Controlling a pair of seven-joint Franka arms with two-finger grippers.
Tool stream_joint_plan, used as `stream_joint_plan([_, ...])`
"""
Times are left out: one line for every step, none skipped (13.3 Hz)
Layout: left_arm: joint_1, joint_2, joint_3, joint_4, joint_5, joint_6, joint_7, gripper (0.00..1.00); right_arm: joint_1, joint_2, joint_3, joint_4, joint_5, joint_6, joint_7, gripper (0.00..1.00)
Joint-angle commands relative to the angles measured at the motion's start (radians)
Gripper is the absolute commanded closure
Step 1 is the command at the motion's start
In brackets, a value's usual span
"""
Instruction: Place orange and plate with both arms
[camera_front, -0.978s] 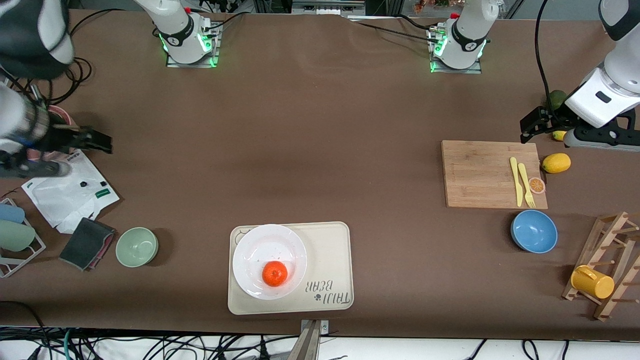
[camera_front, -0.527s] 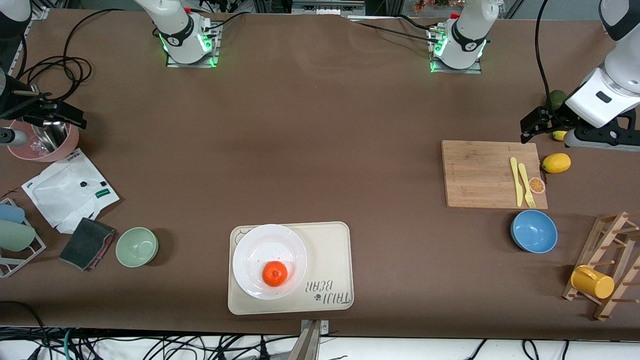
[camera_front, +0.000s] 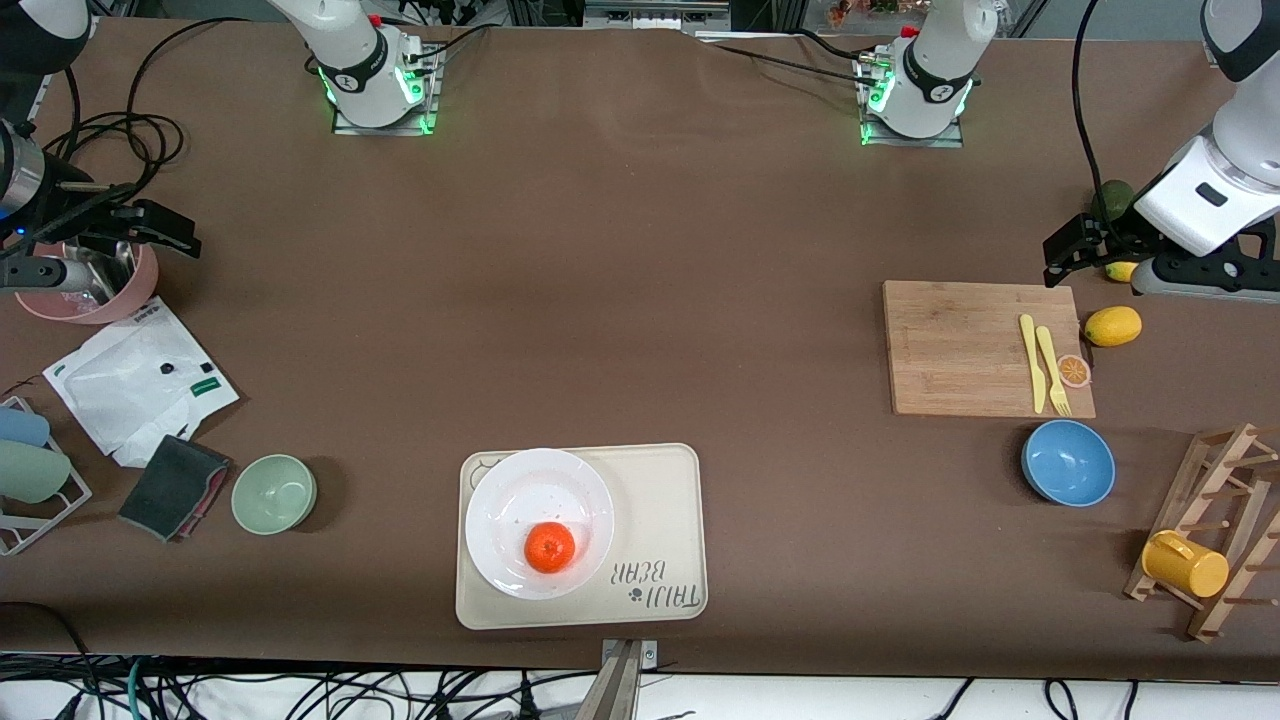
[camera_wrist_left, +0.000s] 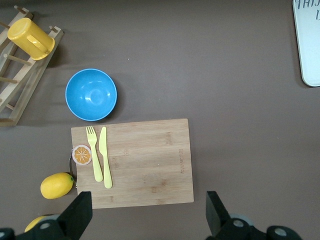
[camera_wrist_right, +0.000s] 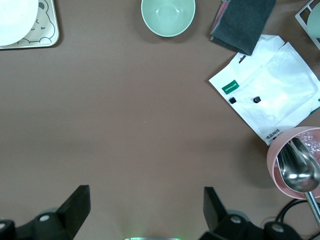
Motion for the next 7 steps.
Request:
stream_joint_plan([0.006, 0.003, 0.002, 0.047, -0.028, -0.018, 0.013, 0.00, 0.002, 0.001, 0.000, 0.016, 0.013, -0.008, 0.013, 0.00])
stream_joint_plan([0.006, 0.003, 0.002, 0.050, -0.028, -0.020, 0.013, 0.00, 0.002, 0.001, 0.000, 0.016, 0.013, -0.008, 0.013, 0.00])
stream_joint_plan([0.006, 0.003, 0.002, 0.048, -0.027, -0.020, 0.015, 0.00, 0.002, 0.001, 0.000, 0.015, 0.013, -0.007, 0.013, 0.00])
stream_joint_plan([0.006, 0.003, 0.002, 0.050, -0.027, -0.021, 0.015, 0.00, 0.002, 0.002, 0.000, 0.016, 0.013, -0.004, 0.013, 0.00])
stream_joint_plan([0.006, 0.003, 0.002, 0.050, -0.028, -0.021, 0.014, 0.00, 0.002, 0.001, 0.000, 0.016, 0.013, -0.007, 0.013, 0.00])
stream_joint_plan([0.006, 0.003, 0.002, 0.050, -0.028, -0.021, 0.013, 0.00, 0.002, 0.002, 0.000, 0.016, 0.013, -0.005, 0.013, 0.00])
stream_joint_plan([0.006, 0.001, 0.002, 0.052, -0.028, -0.021, 0.013, 0.00, 0.000, 0.002, 0.000, 0.015, 0.014, -0.004, 0.013, 0.00])
